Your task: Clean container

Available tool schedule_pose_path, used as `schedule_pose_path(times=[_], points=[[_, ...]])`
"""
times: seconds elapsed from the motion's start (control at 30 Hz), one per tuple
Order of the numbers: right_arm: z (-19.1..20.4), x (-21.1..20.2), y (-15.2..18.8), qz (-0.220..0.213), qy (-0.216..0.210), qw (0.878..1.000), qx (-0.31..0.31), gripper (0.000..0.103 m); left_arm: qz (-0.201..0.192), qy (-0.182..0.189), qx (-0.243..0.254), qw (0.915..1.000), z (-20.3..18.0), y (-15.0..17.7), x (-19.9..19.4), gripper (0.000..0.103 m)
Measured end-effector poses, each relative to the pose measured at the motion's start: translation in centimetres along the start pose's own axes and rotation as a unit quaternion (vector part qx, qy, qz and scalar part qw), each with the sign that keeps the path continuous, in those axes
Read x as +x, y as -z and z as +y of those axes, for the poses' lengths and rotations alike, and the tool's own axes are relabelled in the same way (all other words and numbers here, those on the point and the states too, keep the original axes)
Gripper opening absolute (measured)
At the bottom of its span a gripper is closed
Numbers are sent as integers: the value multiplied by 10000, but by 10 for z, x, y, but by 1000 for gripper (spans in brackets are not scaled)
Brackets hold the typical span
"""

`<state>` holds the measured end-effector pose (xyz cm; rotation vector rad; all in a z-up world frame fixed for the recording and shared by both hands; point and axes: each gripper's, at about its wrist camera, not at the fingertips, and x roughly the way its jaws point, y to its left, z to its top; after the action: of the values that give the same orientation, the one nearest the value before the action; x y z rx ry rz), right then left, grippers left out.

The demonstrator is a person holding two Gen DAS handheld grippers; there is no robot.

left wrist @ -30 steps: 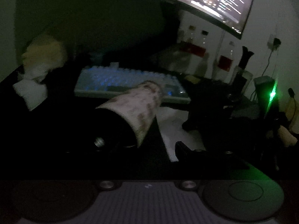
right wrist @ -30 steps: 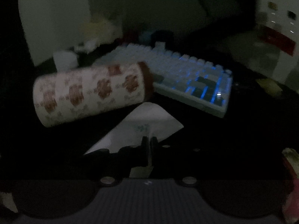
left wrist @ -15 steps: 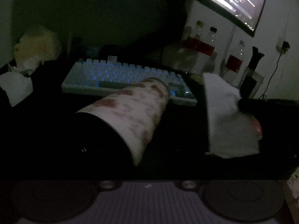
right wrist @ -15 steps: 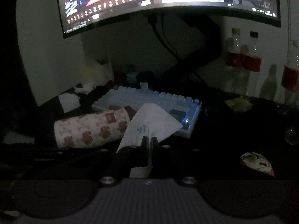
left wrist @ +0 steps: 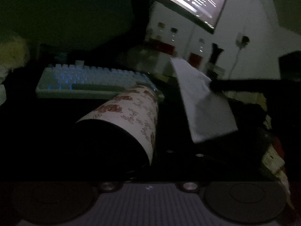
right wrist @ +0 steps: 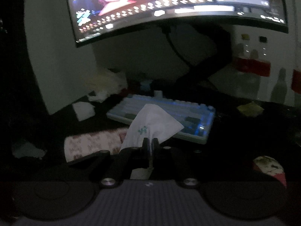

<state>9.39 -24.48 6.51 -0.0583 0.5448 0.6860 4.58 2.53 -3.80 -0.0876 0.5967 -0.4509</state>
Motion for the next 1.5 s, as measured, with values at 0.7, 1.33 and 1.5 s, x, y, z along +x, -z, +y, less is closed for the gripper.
schedule_pose_path(times=[0.7,1.33,1.5], points=[[67,68,12,386,-233,9962,-739,6,-130,-188,73,9997,-9,17,-6,49],[51,55,-6,179,-1173,9770,-1773,45,-193,-78,-62,9998,-4,16,-7,49],[54,58,-17,493,-2090,9457,-2442,45,-181,-77,-65,9998,-5,15,-6,53]])
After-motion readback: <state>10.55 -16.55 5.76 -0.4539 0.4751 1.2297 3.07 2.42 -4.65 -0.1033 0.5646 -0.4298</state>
